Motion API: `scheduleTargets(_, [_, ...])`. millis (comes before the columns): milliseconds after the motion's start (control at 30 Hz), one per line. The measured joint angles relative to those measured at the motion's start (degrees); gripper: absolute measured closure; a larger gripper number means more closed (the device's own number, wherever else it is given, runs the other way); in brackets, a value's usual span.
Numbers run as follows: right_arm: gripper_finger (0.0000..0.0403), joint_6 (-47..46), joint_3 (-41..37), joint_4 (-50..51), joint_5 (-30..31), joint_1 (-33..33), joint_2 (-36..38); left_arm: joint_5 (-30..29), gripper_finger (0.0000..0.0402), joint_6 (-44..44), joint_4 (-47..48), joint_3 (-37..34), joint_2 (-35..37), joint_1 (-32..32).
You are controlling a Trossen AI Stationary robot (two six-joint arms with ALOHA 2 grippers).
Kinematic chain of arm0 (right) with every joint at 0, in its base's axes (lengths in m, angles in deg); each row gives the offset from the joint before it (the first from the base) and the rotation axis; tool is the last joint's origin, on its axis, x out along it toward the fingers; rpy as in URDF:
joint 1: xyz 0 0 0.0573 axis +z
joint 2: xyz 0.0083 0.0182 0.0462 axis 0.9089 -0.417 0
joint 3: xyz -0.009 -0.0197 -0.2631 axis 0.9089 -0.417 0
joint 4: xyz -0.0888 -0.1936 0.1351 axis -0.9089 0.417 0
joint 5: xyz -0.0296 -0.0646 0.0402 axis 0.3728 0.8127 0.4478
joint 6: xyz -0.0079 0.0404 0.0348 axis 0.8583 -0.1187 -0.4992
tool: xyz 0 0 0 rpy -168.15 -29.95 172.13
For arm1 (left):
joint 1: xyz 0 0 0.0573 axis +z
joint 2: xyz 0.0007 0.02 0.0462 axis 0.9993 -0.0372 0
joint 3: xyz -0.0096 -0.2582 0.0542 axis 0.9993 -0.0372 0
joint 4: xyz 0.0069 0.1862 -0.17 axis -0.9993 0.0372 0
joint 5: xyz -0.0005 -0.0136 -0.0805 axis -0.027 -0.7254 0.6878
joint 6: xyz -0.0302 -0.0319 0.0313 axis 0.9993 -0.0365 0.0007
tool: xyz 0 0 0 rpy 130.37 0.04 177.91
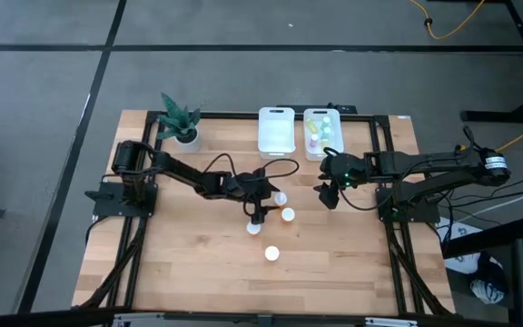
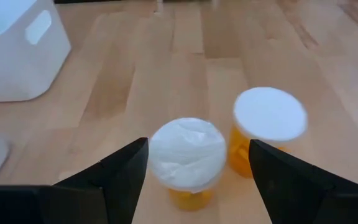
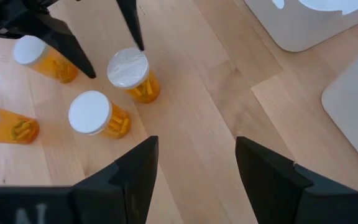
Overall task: Pick and place medicine bottles into bin by pill shape (circle, oval)
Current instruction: Put the large orange pill bottle into the left white bin
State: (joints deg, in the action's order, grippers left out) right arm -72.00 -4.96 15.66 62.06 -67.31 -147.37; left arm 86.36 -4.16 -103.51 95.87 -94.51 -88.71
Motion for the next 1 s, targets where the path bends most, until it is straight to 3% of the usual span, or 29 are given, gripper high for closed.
scheduleTargets(200, [0.0187,-0.01,0.00,1.29,0.00,0.00,0.00,-0.56,0.0132,-0.21,-1.48,-0.04,1.51,-1.84])
scheduleTargets(400, [0.0187,-0.05,0.00,2.37,0.00,0.00,0.00,-6.22,0.0132,-3.97,-1.03,0.00,5.55,-2.40])
scheduleTargets(533, [0.0187,-0.36,0.00,2.45,0.00,0.00,0.27,-6.29,0.0132,-0.27,2.94,0.04,7.26,-0.26])
scheduleTargets(733, [0.0187,-0.66,1.22,3.29,2.31,0.02,3.03,-2.03,0.0132,3.52,11.80,0.00,6.52,3.56])
scheduleTargets(1000, [0.0187,-1.96,1.22,5.31,8.90,0.00,6.36,1.23,0.0132,1.86,13.12,0.00,5.67,3.60])
